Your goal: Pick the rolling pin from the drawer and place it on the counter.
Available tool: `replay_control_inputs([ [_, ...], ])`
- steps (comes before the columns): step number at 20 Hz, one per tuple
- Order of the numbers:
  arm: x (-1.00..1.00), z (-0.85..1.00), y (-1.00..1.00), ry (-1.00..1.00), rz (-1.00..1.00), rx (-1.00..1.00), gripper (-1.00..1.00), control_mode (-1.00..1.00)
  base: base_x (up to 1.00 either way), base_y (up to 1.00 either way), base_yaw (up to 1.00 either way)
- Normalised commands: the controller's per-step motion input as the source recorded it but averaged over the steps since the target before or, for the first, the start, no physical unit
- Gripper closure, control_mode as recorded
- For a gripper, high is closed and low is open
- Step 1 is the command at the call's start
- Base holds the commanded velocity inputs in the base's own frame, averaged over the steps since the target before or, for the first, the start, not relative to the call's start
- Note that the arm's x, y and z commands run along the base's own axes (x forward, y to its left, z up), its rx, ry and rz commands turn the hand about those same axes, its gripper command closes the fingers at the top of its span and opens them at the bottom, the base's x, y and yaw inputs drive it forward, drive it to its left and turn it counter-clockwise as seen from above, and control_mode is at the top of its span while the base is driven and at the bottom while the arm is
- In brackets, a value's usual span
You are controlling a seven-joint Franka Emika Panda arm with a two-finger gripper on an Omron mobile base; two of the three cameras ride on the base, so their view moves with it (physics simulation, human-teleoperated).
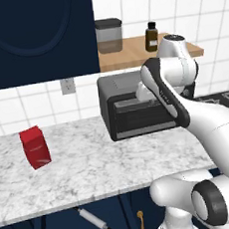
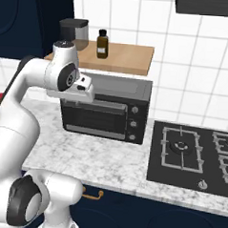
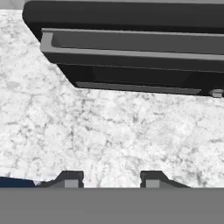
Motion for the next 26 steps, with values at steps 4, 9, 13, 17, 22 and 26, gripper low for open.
replay_control_inputs([
  [4, -0.62, 0.0, 0.0, -0.05, 0.0, 0.0, -1.0, -1.0, 0.0, 0.0, 0.0],
  [9, -1.0, -0.2, 0.5, -0.21, 0.0, 0.0, -1.0, -1.0, 0.0, 0.0, 0.0],
  [13, -0.82, -0.19, 0.9, -0.17, -0.04, -0.01, -1.0, -1.0, 0.0, 0.0, 0.0],
  [17, -0.18, -0.07, 0.61, -0.01, -0.1, 0.0, -1.0, -1.0, 0.0, 0.0, 0.0],
  [22, 0.0, -0.21, 0.51, 0.0, -0.15, 0.0, -1.0, -1.0, 0.0, 0.0, 0.0],
  [26, 0.0, -0.17, 0.39, 0.0, -0.08, 0.0, -1.0, -1.0, 0.0, 0.0, 0.0],
])
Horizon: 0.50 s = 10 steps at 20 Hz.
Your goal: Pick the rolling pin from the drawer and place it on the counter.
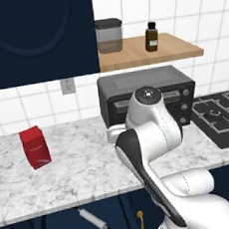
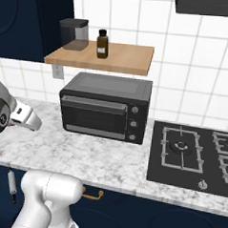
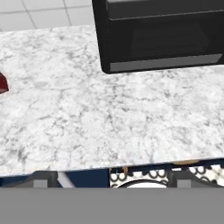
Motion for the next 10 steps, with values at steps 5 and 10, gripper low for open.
replay_control_inputs([
  [5, 0.0, -0.18, 0.23, 0.0, -0.01, 0.0, -1.0, -1.0, 0.0, 0.0, 0.0],
  [10, -0.09, -0.25, 0.13, 0.02, 0.0, 0.0, -1.0, -1.0, 0.0, 0.0, 0.0],
])
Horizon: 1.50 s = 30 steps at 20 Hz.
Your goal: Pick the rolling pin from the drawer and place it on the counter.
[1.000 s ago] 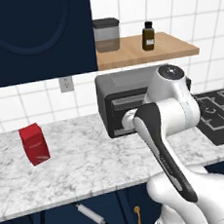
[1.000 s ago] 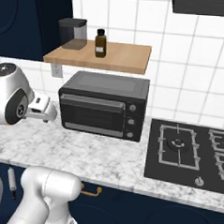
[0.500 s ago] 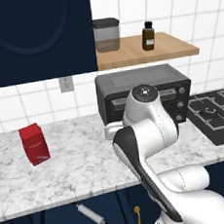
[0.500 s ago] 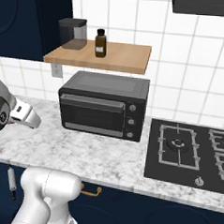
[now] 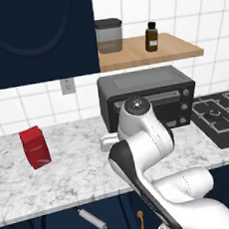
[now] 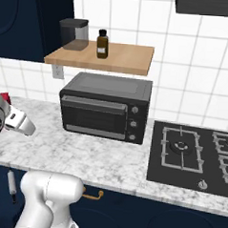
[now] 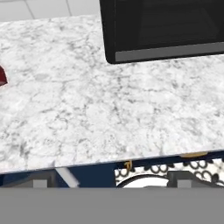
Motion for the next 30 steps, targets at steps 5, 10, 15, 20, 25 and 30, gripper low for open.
replay_control_inputs([
  [5, -0.37, -0.51, 0.2, 0.12, 0.0, 0.0, -1.0, -1.0, 0.0, 0.0, 0.0],
  [10, -0.4, -0.64, 0.21, 0.21, 0.0, 0.0, -1.0, -1.0, 0.0, 0.0, 0.0],
  [15, -0.48, -0.79, 0.34, 0.17, 0.0, 0.0, -1.0, -1.0, 0.0, 0.0, 0.0],
  [20, -0.25, -0.41, 0.33, 0.07, 0.0, 0.0, -1.0, -1.0, 0.0, 0.0, 0.0],
  [25, -0.03, -0.4, 0.33, 0.05, 0.0, 0.0, -1.0, -1.0, 0.0, 0.0, 0.0],
  [30, 0.0, -0.49, 0.3, 0.0, 0.0, 0.0, -1.0, -1.0, 0.0, 0.0, 0.0],
])
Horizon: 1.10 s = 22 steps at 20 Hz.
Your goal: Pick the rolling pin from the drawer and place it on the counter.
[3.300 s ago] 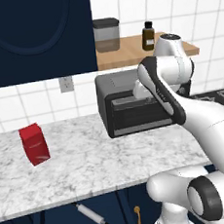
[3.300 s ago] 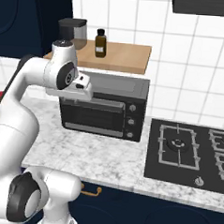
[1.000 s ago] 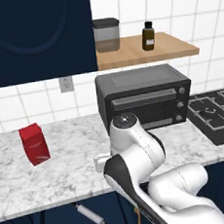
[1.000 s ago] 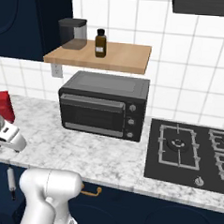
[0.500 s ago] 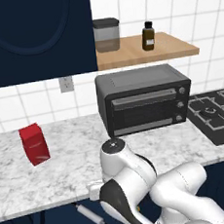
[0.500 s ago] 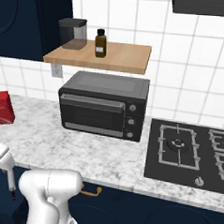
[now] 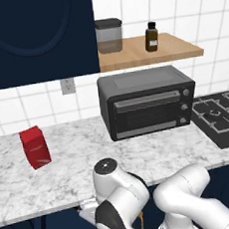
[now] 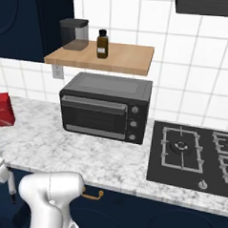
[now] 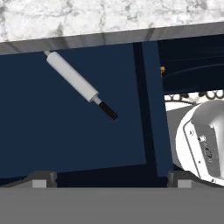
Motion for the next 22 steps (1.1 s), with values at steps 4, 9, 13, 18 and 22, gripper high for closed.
replay_control_inputs([
  [4, 0.0, -0.51, 0.29, 0.02, 0.0, 0.0, -1.0, -1.0, 0.0, 0.0, 0.0],
  [9, 0.0, -0.39, 0.21, 0.1, 0.0, 0.0, -1.0, -1.0, 0.0, 0.0, 0.0],
  [13, 0.0, -0.38, 0.21, 0.13, 0.0, 0.0, -1.0, -1.0, 0.0, 0.0, 0.0],
  [18, -0.01, -0.41, 0.22, 0.11, 0.0, 0.0, -1.0, -1.0, 0.0, 0.0, 0.0],
  [22, -0.18, -0.29, 0.24, 0.07, 0.0, 0.0, -1.0, -1.0, 0.0, 0.0, 0.0],
])
